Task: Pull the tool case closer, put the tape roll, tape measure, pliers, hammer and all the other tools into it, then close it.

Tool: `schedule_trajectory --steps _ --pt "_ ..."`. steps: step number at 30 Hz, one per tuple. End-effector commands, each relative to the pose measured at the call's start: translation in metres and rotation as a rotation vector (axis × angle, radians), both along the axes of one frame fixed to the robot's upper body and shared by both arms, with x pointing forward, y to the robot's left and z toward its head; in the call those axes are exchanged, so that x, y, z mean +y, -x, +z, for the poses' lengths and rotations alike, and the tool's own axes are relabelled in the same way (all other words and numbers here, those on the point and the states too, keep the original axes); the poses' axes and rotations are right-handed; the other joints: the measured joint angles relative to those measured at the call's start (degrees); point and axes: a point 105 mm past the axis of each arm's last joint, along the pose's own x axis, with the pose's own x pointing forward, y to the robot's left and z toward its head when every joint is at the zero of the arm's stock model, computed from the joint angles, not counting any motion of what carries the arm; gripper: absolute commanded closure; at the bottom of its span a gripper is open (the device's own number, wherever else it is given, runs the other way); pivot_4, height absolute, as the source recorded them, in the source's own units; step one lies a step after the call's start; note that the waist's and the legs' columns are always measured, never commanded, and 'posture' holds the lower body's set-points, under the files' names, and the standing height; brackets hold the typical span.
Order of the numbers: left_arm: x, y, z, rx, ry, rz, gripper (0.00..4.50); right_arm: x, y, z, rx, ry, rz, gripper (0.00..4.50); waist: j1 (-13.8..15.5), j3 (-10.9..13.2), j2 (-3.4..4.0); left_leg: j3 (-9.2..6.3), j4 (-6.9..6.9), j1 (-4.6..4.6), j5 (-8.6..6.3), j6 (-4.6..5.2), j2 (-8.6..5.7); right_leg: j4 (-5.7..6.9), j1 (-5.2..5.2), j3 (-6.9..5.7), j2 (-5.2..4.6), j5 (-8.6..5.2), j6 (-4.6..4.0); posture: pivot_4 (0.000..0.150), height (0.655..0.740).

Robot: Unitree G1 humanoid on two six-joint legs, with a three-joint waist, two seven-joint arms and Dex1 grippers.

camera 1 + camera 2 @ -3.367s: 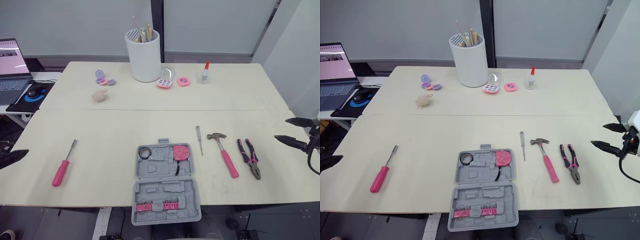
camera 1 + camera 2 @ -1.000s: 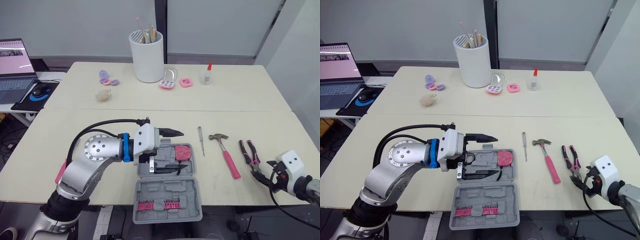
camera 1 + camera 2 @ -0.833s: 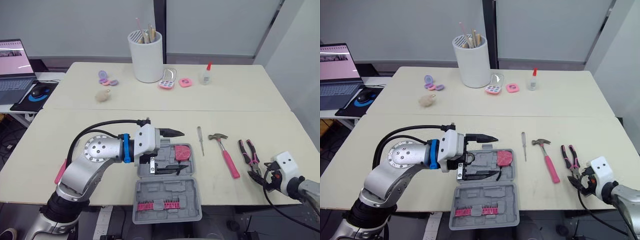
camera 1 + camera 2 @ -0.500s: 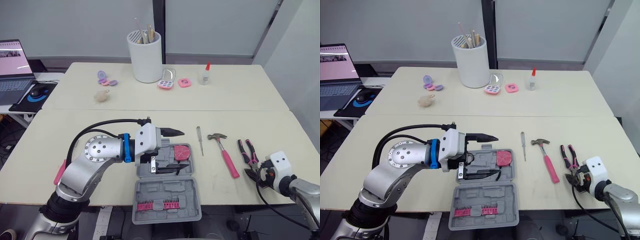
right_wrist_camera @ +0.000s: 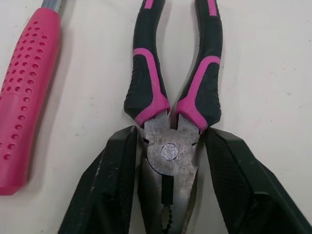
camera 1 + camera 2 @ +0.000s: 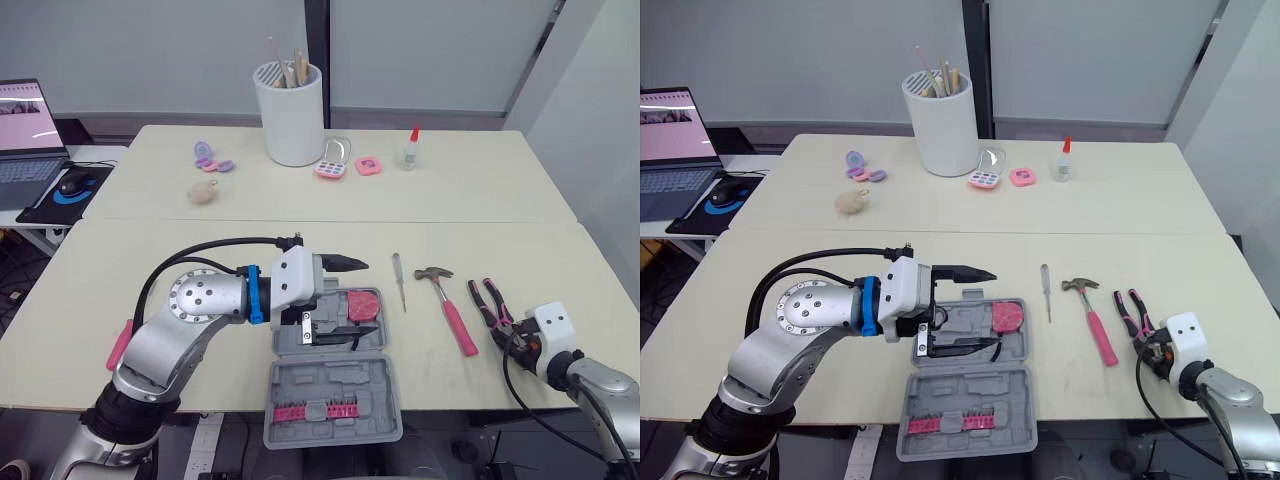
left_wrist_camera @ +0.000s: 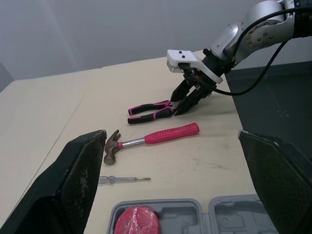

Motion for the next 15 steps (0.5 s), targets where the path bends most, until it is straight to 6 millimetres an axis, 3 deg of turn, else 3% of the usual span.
schedule_trajectory --steps 1,2,8,11,15 --pt "-0.002 0.004 0.002 -0.024 -0.001 -0.021 0.00 -0.004 0.007 -0.011 0.043 0.017 -0.014 3.06 0.00 0.00 0.00 0.00 0.00 0.00 0.00 0.00 0.00 0.00 0.00 0.00 0.00 0.00 0.00 0.150 0.7400" --pt "-0.002 0.004 0.002 -0.023 -0.005 -0.020 0.00 -0.004 0.006 -0.011 0.041 0.022 -0.011 3.23 0.00 0.00 -0.01 0.00 0.00 0.00 0.00 0.00 0.00 0.00 0.00 0.00 0.00 0.00 0.00 0.150 0.7400" --pt "0.005 -0.002 0.007 -0.020 0.034 0.017 0.00 -0.005 -0.003 0.006 -0.016 0.079 0.036 3.25 -0.01 -0.01 -0.02 0.00 0.00 0.01 0.00 0.00 0.00 0.00 0.00 0.01 0.00 0.00 0.00 0.150 0.7400" --pt "0.023 -0.008 0.013 -0.009 0.095 0.072 0.00 -0.002 -0.016 0.040 -0.085 0.168 0.154 3.25 -0.15 0.01 0.12 0.00 0.00 0.00 0.00 0.00 0.00 0.02 -0.04 0.05 -0.02 0.00 0.00 0.150 0.7400" --pt "0.050 -0.011 0.004 0.021 0.035 0.133 0.00 0.011 -0.026 0.076 -0.121 0.293 0.362 3.25 -0.21 0.04 0.19 0.02 -0.02 0.00 0.00 0.00 -0.01 0.05 -0.18 0.18 0.04 0.00 0.00 0.150 0.7400"
